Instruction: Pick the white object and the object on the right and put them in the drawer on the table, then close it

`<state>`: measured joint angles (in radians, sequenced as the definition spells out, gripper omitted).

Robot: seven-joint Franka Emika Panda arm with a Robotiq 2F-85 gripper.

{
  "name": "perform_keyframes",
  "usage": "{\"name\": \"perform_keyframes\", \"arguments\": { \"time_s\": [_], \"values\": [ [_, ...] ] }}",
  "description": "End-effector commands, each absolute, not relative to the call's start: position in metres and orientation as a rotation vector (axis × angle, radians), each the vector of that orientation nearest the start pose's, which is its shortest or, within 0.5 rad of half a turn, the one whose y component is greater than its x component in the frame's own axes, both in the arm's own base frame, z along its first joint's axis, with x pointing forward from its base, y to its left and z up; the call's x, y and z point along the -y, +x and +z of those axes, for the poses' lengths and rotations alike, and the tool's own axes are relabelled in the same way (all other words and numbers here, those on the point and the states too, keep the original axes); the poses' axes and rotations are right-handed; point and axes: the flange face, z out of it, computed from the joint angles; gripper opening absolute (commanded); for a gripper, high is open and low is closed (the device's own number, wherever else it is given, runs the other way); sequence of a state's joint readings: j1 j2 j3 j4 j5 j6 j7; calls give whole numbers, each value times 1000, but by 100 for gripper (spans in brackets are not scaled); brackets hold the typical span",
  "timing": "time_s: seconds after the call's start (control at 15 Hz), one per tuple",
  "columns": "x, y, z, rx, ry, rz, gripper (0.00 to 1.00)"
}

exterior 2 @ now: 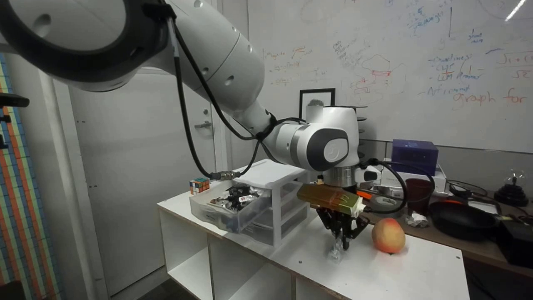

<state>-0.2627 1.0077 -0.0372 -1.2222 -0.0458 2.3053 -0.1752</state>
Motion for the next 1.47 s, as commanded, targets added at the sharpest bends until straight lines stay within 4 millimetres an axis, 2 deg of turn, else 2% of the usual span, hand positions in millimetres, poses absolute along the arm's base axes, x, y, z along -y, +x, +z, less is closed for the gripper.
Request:
{"name": "perform_keyframes", "arguments": {
  "time_s": [0.0,0.2,0.4,0.53,0.67,0.8,0.93,1.0,1.13,1.27,1.4],
  "values": [
    [210,710,198,-201,-3233,-74,18],
    [200,691,242,-325,-3241,-86,15],
    [189,674,290,-464,-3239,-115,17],
    [182,656,321,-500,-3242,-132,17],
    [163,641,350,-473,-3269,-171,15],
    [136,628,376,-366,-3306,-204,15],
    [98,618,396,-227,-3350,-244,16],
    [77,612,405,-153,-3365,-263,15],
    [23,605,415,57,-3376,-320,15],
    [-26,610,401,226,-3374,-337,14],
    [-60,608,379,338,-3365,-275,14]
  ]
}}
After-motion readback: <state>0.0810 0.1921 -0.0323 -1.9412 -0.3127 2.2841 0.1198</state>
